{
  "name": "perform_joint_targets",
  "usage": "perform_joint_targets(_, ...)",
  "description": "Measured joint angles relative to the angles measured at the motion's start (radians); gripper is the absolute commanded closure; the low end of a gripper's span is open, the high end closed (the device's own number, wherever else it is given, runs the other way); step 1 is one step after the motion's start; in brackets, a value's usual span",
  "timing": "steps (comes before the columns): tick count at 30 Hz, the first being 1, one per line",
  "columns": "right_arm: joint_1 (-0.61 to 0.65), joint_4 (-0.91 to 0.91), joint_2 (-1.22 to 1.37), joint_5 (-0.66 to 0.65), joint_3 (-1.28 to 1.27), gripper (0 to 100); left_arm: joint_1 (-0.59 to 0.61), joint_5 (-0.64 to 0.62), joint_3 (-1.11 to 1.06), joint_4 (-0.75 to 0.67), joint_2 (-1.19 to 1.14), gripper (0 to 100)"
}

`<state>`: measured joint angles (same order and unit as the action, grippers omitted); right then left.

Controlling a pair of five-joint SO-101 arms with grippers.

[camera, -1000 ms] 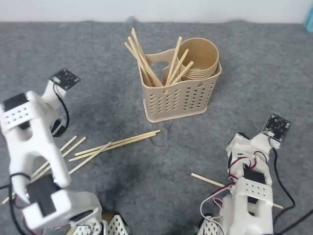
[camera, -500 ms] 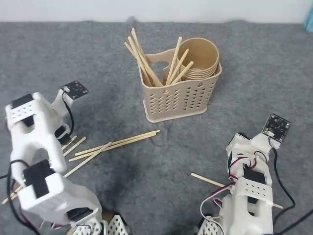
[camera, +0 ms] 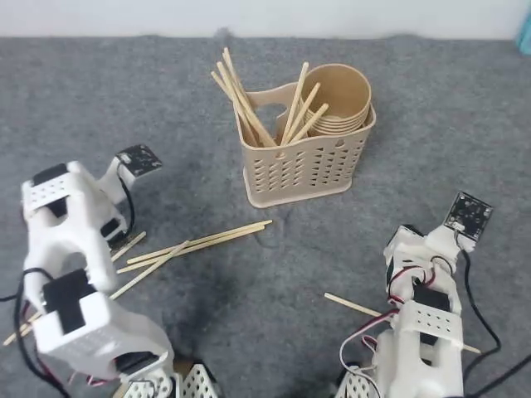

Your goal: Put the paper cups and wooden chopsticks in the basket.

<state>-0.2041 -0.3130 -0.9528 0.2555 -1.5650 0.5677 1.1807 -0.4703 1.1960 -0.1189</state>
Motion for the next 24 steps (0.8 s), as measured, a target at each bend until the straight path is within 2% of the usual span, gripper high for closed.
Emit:
perform_joint_targets(11, 0.0, 0.0, 0.0, 0.0, 0.0, 99.0, -0.034, -0.041, -0.147, -0.222, 0.015, 86)
perform_joint_targets(17, 0.0, 0.0, 0.0, 0.0, 0.0, 99.0, -0.034, -0.055, -0.161, -0.241, 0.02, 86)
perform_joint_targets(24, 0.0, 0.0, 0.0, 0.0, 0.0, 99.0, -0.041, -0.06, -0.164, -0.241, 0.014, 99)
